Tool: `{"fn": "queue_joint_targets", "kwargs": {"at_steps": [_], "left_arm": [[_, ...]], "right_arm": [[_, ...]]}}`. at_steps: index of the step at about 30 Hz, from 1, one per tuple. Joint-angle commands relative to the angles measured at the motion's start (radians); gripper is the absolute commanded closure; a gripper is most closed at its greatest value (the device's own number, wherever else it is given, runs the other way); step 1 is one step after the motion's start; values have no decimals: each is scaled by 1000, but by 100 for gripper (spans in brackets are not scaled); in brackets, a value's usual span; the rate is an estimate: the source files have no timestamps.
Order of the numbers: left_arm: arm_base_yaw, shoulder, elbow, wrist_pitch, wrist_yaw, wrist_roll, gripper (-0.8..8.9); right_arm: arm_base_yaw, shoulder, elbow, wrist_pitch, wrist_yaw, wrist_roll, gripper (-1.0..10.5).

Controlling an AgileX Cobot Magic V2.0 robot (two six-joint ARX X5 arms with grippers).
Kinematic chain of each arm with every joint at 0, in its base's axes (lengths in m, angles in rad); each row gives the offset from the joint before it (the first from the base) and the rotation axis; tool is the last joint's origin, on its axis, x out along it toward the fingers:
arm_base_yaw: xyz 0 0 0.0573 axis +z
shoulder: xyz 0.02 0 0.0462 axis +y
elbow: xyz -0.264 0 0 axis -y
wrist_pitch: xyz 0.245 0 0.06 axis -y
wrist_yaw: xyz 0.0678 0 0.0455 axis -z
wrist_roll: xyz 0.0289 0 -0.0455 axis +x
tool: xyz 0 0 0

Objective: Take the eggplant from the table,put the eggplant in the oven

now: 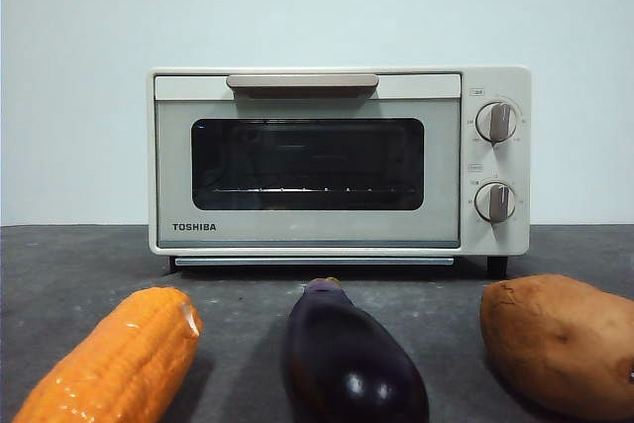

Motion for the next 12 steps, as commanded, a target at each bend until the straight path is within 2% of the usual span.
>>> {"fn": "queue_joint_targets", "kwargs": {"at_steps": [1,7,12], "left_arm": [[2,-1,-15,6,5,-62,807],[2,24,72,-37,-41,-77,807],[2,113,188,-88,-60,-66,807]], "right_arm": [[0,0,29,5,-11,34,942],[0,19,144,-75,8,41,942],[0,93,286,-137,8,41,942]]}}
